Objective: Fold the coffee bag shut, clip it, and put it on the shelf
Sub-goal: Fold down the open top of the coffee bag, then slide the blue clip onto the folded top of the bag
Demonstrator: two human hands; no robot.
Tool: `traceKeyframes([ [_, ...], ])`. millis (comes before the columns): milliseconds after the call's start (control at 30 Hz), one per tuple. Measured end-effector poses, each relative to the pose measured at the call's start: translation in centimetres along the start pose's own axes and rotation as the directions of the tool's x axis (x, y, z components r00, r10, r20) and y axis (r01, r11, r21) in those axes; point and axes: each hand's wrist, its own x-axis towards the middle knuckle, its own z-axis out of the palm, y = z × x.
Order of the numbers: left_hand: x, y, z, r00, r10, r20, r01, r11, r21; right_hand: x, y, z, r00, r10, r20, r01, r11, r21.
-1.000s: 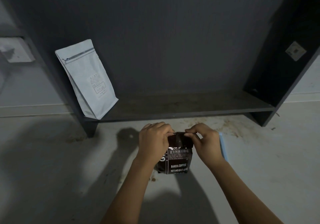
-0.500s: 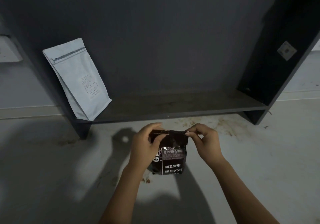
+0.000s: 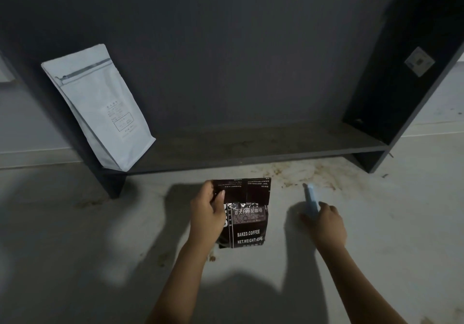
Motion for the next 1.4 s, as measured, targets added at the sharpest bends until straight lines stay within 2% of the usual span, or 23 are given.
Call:
traceKeyframes([
  [100,-0.2,0.2,-0.1,1.000,0.024,0.000,-0.024,0.994,-0.103,0.1,0.3,0.5,0.999,0.037,-0.001,-0.037,0.998,-0.043],
  [200,-0.5,0.5,-0.2,0.997,0.069,-0.026,-0.072,0.987,-0.147,0.5,0.5,0.5,0.999,0.052,-0.007,-0.052,0.997,0.060],
  [400,-0.7,0.6,0.1,0.993,0.105,0.045,-0.107,0.994,0.036,0.6,-1.1,-1.3,0.982,-0.131,-0.136,0.172,0.917,0.361],
  [533,-0.1,0.9,-0.4,0.994,0.085,0.075,-0.086,0.996,0.013,-0.5,-4.3,-4.0,0.973,-0.214,-0.086,0.210,0.672,0.710],
  [633,0.0,0.8,-0.8,0.990,0.050,0.133,-0.047,0.999,-0.022,-1.8,-6.3,-5.9,0.929,-0.368,-0.022,0.210,0.479,0.852],
  [700,0.1,0.7,-1.0,0.984,0.032,0.173,-0.022,0.998,-0.056,-2.7,-7.2,-6.5,0.889,-0.455,0.040,0.164,0.399,0.902],
  [767,0.1,1.0,-1.2,0.978,0.013,0.207,0.008,0.995,-0.099,-3.4,-7.9,-6.6,0.829,-0.549,0.109,0.133,0.383,0.914],
  [867,0.1,1.7,-1.5,0.969,-0.039,0.242,0.076,0.987,-0.145,-4.3,-8.6,-6.5,0.752,-0.638,0.167,0.183,0.445,0.877],
  [1000,-0.2,3.0,-2.0,0.948,-0.153,0.278,0.207,0.962,-0.177,-4.8,-8.7,-5.9,0.728,-0.674,0.128,0.415,0.581,0.700],
  [1067,-0.4,3.5,-2.3,0.928,-0.231,0.291,0.292,0.938,-0.185,-4.9,-8.6,-5.6,0.696,-0.709,0.113,0.527,0.612,0.590],
  [1200,-0.2,3.6,-2.9,0.924,-0.227,0.307,0.282,0.948,-0.148,-5.0,-8.6,-5.4,0.662,-0.744,0.089,0.621,0.611,0.491],
  [1400,0.1,3.3,-3.0,0.948,-0.179,0.262,0.206,0.975,-0.079,-4.9,-8.7,-5.2,0.631,-0.775,0.035,0.672,0.570,0.473],
])
